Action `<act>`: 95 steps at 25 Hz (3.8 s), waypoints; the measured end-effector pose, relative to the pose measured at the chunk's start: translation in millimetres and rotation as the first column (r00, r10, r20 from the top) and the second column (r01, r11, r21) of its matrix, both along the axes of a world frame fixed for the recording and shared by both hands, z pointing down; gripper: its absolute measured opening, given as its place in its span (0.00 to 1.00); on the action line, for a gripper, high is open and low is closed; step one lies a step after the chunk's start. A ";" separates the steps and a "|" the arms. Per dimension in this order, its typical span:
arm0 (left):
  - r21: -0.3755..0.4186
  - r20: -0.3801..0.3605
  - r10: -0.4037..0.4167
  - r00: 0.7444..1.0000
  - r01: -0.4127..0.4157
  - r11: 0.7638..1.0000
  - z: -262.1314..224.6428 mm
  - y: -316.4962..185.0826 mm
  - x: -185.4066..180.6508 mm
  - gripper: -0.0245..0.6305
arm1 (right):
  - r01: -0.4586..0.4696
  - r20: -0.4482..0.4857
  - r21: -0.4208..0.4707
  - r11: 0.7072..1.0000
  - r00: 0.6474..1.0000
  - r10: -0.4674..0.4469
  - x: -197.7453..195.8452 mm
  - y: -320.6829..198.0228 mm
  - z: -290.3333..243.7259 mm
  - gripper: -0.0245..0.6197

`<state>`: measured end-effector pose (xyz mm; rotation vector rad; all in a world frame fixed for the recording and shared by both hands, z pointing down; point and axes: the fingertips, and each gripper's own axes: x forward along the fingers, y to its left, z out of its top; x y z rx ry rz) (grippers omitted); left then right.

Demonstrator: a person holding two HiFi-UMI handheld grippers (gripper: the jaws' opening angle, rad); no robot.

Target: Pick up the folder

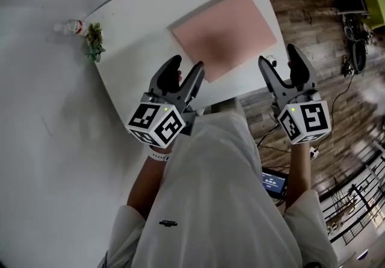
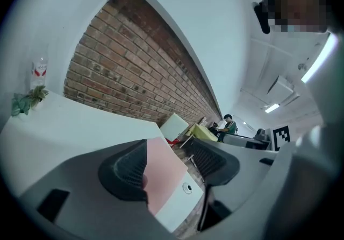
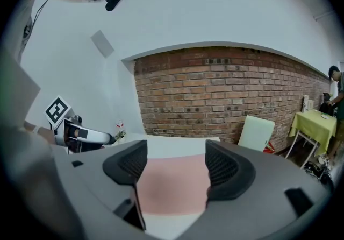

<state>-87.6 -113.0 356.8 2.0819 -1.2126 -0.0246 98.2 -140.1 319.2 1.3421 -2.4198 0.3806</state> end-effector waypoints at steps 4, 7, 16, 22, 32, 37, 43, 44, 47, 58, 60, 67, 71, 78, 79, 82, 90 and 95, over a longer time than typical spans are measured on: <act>-0.058 0.021 -0.046 0.999 0.047 0.997 17.0 -9.3 2.4 0.45 | 0.049 -0.006 -0.042 0.998 0.999 -0.050 5.2 -19.6 19.9 0.56; -0.106 0.021 -0.074 0.997 0.076 0.991 31.3 -13.7 5.2 0.47 | 0.089 -0.017 -0.076 0.993 0.996 -0.090 8.8 -32.2 37.0 0.57; -0.206 0.042 -0.167 0.985 0.172 0.963 77.6 -34.2 5.3 0.52 | 0.206 -0.045 -0.159 0.966 0.975 -0.215 9.6 -66.1 84.3 0.65; -0.252 0.057 -0.218 0.974 0.225 0.941 104.4 -47.7 0.1 0.53 | 0.253 -0.050 -0.206 0.945 0.962 -0.269 12.3 -91.1 115.6 0.69; -0.343 0.091 -0.255 0.963 0.271 0.899 157.5 -57.4 1.1 0.55 | 0.314 -0.048 -0.312 0.897 0.937 -0.345 14.0 -122.4 182.1 0.77; -0.383 0.114 -0.292 0.949 0.314 0.869 180.7 -60.6 1.9 0.56 | 0.338 -0.029 -0.372 0.865 0.927 -0.374 15.9 -130.9 214.0 0.84; -0.357 0.154 -0.341 0.928 0.374 0.856 186.1 -64.9 -3.0 0.56 | 0.369 0.004 -0.428 0.825 0.914 -0.406 12.8 -138.7 241.4 0.87; -0.353 0.157 -0.353 0.923 0.386 0.852 186.0 -65.7 -4.1 0.56 | 0.374 0.011 -0.437 0.818 0.912 -0.411 11.5 -139.5 245.2 0.88; -0.348 0.167 -0.379 0.910 0.414 0.841 185.8 -66.3 -6.4 0.57 | 0.388 0.021 -0.457 0.800 0.904 -0.426 7.6 -139.9 254.4 0.90; -0.426 0.161 -0.398 0.903 0.427 0.797 222.1 -46.3 -8.6 0.59 | 0.395 0.079 -0.540 0.743 0.903 -0.423 8.1 -137.7 280.4 0.95; -0.438 0.126 -0.403 0.906 0.415 0.797 231.3 -45.8 -5.5 0.60 | 0.386 0.107 -0.568 0.727 0.910 -0.400 7.3 -134.2 284.0 0.95; -0.414 0.055 -0.434 0.899 0.416 0.809 237.9 -56.0 -7.3 0.60 | 0.354 0.131 -0.591 0.725 0.929 -0.346 5.9 -130.7 288.2 0.92; -0.398 0.056 -0.430 0.901 0.415 0.818 237.1 -56.5 -6.9 0.60 | 0.342 0.121 -0.590 0.731 0.933 -0.339 7.6 -129.8 286.8 0.91; -0.384 0.045 -0.400 0.916 0.385 0.839 230.7 -55.3 -6.4 0.60 | 0.318 0.112 -0.580 0.750 0.943 -0.314 10.5 -122.7 276.7 0.91; -0.380 0.043 -0.394 0.918 0.380 0.843 228.4 -54.5 -6.0 0.60 | 0.314 0.111 -0.576 0.755 0.945 -0.308 11.3 -120.7 274.0 0.91; -0.364 0.035 -0.375 0.926 0.361 0.858 219.7 -52.1 -5.8 0.60 | 0.299 0.110 -0.562 0.772 0.951 -0.289 13.6 -114.1 264.2 0.91; -0.311 0.029 -0.322 0.946 0.314 0.897 183.1 -39.9 -13.4 0.60 | 0.257 0.113 -0.513 0.819 0.966 -0.232 11.8 -89.2 226.1 0.91; -0.269 0.035 -0.296 0.955 0.294 0.917 157.2 -31.1 -21.1 0.60 | 0.238 0.115 -0.471 0.849 0.971 -0.208 6.5 -74.4 199.6 0.91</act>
